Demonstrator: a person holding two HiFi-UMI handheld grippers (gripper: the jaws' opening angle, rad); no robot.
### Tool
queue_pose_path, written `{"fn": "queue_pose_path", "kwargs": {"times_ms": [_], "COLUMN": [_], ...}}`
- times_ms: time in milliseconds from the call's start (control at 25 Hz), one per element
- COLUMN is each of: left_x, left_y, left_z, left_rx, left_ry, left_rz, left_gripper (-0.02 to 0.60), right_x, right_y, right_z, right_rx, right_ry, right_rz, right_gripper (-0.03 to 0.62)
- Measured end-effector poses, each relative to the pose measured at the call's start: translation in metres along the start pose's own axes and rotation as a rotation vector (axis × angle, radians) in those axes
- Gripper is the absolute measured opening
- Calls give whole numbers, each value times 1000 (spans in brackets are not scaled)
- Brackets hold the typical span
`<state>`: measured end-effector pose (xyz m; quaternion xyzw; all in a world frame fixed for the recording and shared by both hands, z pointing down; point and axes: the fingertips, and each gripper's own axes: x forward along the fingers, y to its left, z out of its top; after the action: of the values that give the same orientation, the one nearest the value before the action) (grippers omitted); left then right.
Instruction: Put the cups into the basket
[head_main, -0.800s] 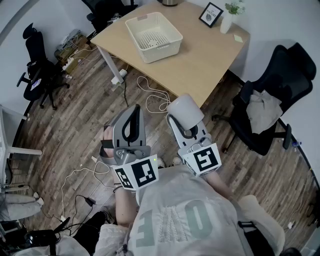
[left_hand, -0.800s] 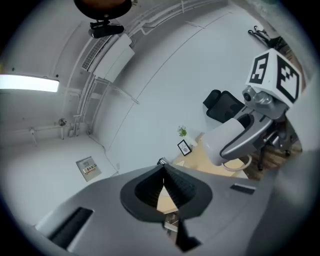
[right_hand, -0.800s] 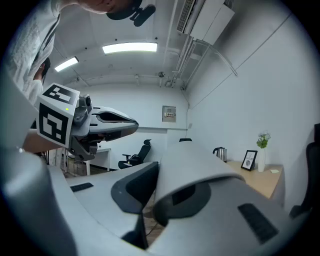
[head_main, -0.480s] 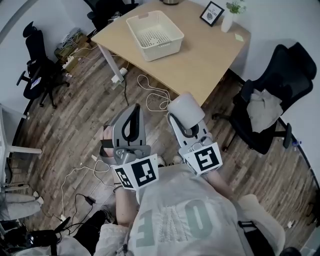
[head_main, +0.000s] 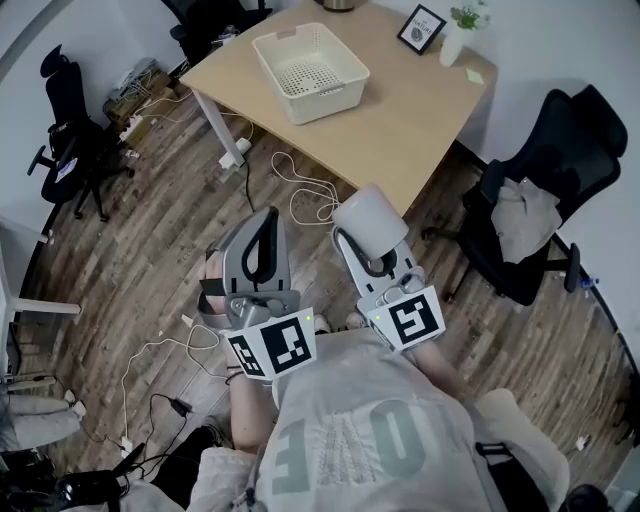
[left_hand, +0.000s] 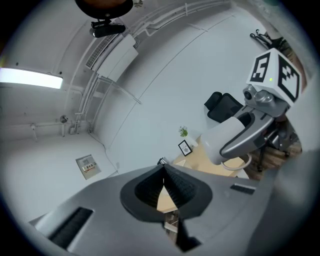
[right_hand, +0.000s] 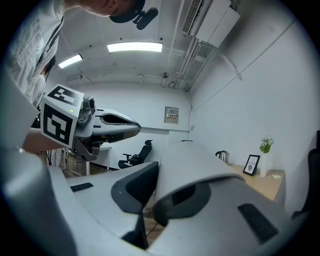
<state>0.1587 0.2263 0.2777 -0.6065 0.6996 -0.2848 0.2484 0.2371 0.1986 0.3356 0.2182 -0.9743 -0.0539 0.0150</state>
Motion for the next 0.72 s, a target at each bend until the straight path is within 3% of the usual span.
{"fn": "queue_pose_path", "kwargs": {"times_ms": [400, 720], "left_x": [-6, 9], "left_y": [13, 34], "left_z": [-22, -44], "left_rx": [-7, -34], "left_ry": [-42, -39], "left_rz": [-40, -44], "left_gripper": [9, 9], "right_x": [34, 62], "right_y": [31, 30], "right_z": [6, 6], "right_rx": [-1, 6], "right_ry": [-9, 5], "right_rz": [1, -12], "right_gripper": [49, 49]}}
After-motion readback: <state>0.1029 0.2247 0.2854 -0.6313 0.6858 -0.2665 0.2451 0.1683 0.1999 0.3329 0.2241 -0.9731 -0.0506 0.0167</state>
